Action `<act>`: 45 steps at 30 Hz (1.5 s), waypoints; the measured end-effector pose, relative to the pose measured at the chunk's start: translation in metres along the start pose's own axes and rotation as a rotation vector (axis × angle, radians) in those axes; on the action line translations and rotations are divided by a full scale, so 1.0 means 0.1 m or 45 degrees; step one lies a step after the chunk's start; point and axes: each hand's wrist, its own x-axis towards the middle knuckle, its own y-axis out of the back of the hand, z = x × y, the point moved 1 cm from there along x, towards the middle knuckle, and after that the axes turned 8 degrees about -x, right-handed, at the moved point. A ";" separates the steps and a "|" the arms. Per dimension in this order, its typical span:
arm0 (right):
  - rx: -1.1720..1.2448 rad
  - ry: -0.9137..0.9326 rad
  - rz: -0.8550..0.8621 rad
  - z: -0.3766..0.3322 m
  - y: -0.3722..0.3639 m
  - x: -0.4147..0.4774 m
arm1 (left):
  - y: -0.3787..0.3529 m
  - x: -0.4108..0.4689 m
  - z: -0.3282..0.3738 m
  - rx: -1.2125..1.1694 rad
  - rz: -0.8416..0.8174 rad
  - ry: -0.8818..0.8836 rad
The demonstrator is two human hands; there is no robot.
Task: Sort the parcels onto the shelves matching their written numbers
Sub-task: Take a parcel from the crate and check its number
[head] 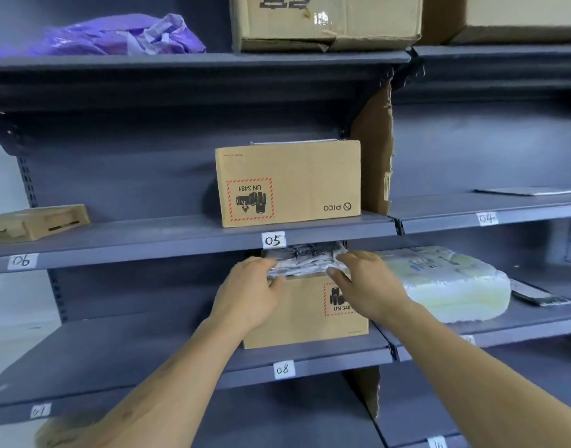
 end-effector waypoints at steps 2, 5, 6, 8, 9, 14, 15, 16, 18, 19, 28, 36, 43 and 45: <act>0.007 -0.062 -0.068 -0.02 -0.08 -0.28 | -0.10 -0.20 -0.03 -0.036 -0.068 0.032; 0.030 -0.142 -0.153 -0.03 -0.17 -0.72 | -0.28 -0.53 -0.03 -0.051 -0.180 0.059; 0.049 -0.174 -0.191 -0.02 -0.19 -0.86 | -0.35 -0.64 -0.02 -0.060 -0.222 0.072; 0.083 -0.243 -0.264 0.00 -0.23 -1.12 | -0.47 -0.84 0.00 -0.091 -0.296 0.109; 0.090 -0.279 -0.290 0.02 -0.24 -1.24 | -0.53 -0.94 0.01 -0.117 -0.327 0.120; 0.135 -0.391 -0.401 0.12 -0.32 -1.72 | -0.81 -1.29 0.07 -0.162 -0.457 0.161; 0.140 -0.407 -0.418 0.15 -0.32 -1.79 | -0.87 -1.35 0.10 -0.167 -0.480 0.156; 0.142 -0.434 -0.432 0.20 -0.33 -1.87 | -0.92 -1.41 0.14 -0.174 -0.502 0.152; 0.142 -0.483 -0.451 0.32 -0.37 -2.01 | -1.06 -1.51 0.22 -0.180 -0.539 0.140; 0.145 -0.506 -0.457 0.39 -0.39 -2.09 | -1.13 -1.55 0.26 -0.180 -0.556 0.135; 0.130 -0.686 -0.500 1.38 -0.38 -2.68 | -1.99 -1.77 0.93 -0.257 -0.682 0.096; 0.096 -0.876 -0.494 2.46 -0.04 -3.16 | -2.86 -1.79 1.85 -0.271 -0.832 0.053; 0.068 -1.079 -0.437 3.24 0.41 -3.68 | -3.48 -1.91 2.71 -0.319 -0.981 -0.080; 0.065 -1.144 -0.421 3.45 0.50 -3.83 | -3.65 -1.94 2.94 -0.336 -1.026 -0.110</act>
